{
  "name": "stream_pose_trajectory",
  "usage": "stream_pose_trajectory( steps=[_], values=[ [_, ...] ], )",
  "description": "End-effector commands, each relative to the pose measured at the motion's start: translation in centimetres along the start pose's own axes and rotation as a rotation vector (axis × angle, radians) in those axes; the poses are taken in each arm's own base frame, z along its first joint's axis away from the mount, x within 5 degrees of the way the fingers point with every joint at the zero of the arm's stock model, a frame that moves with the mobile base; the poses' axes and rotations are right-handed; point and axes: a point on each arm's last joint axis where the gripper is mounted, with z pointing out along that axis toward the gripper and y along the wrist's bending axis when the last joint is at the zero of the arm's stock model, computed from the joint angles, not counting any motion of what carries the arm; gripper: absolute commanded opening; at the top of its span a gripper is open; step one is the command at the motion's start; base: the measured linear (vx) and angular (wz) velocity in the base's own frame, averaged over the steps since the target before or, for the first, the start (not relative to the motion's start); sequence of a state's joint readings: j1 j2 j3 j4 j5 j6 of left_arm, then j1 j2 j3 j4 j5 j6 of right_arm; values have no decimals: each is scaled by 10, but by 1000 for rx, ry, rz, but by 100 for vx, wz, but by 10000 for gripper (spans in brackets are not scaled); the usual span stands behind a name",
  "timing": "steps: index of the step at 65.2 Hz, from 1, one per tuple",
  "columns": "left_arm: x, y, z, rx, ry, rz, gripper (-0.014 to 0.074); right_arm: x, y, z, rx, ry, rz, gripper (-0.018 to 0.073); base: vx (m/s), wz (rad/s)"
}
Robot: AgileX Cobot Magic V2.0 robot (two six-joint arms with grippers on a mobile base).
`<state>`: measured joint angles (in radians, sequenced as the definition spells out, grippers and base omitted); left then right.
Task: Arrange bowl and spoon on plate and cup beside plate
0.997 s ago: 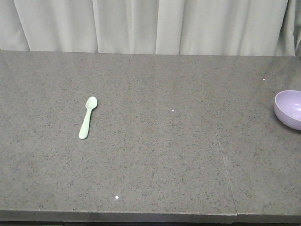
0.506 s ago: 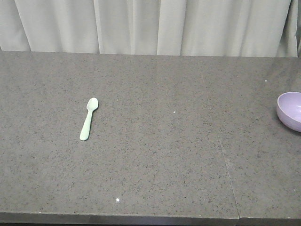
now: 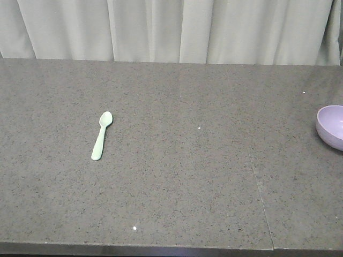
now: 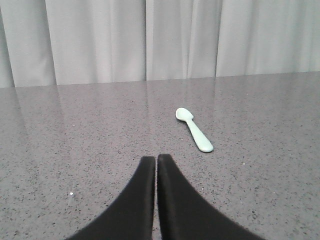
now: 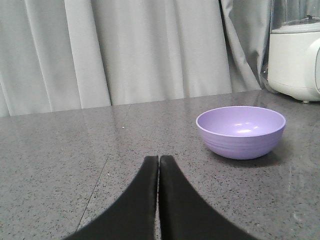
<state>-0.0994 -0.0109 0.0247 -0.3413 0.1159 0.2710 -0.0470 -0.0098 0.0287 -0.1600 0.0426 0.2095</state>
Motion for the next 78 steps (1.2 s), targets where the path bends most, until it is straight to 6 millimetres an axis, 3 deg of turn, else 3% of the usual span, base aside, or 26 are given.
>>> stream_pose_trajectory(
  steps=[1,78],
  values=[
    [1,2,0,-15,-62,-11,-6,-2,1,-1,-11,-70,-12,-5,0,0],
    [1,2,0,-15,-62,-11,-6,-2,1,-1,-11,-70,-12,-5,0,0]
  ],
)
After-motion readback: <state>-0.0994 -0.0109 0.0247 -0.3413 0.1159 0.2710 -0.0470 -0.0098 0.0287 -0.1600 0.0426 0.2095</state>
